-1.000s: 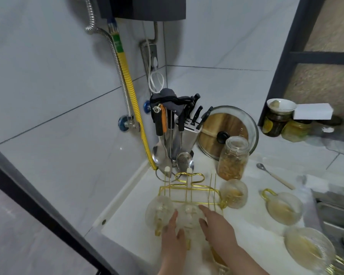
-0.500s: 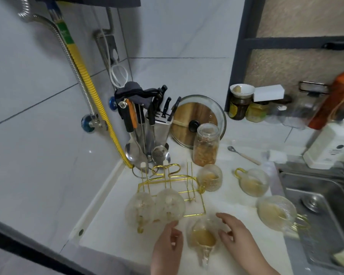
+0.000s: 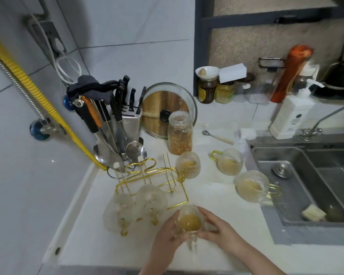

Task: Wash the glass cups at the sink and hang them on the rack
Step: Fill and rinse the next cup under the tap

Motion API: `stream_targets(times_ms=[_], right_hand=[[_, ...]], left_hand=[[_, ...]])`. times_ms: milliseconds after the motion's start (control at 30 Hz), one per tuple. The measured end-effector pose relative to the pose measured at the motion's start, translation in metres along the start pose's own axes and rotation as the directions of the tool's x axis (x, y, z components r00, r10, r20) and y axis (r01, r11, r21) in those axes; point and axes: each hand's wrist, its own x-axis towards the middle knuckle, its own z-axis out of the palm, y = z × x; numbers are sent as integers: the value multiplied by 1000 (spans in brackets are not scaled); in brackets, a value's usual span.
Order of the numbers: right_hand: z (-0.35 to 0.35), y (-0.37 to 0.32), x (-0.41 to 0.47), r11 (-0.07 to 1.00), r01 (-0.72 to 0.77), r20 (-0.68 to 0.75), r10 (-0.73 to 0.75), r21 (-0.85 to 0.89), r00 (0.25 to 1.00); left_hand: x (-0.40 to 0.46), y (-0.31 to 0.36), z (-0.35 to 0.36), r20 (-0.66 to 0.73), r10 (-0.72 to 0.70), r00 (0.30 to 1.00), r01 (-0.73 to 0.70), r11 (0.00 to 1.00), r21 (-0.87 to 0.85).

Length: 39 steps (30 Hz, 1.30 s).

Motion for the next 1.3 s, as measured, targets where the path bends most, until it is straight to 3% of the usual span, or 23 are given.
stream_targets(times_ms=[133, 267, 400, 567, 733, 933, 1100, 1300], right_hand=[[-3, -5, -7, 998, 6, -23, -5, 64, 1000], [-22, -17, -21, 994, 43, -89, -34, 99, 995], [-53, -25, -43, 981, 91, -177, -60, 171, 982], [-104, -28, -82, 962, 169, -311, -97, 213, 945], [-168, -10, -128, 945, 210, -382, -102, 252, 918], [-256, 28, -185, 897, 292, -495, -97, 332, 863], [-328, 63, -217, 963, 208, -450, -111, 173, 886], [-401, 81, -242, 973, 185, -534, -83, 140, 841]], left_hand=[[-1, 3, 4, -9, 47, 999, -48, 997, -60], [8, 21, 17, 1, 172, 985, -172, 985, 4], [18, 41, 38, 56, 194, 979, -191, 980, -50], [24, 89, 85, 236, 249, 939, -231, 968, -99], [22, 135, 157, 395, 287, 873, -267, 958, -105], [10, 169, 276, 381, 276, 883, -257, 961, -102], [13, 180, 380, 330, 270, 904, -255, 963, -89], [19, 201, 456, 393, 181, 901, -159, 983, -89]])
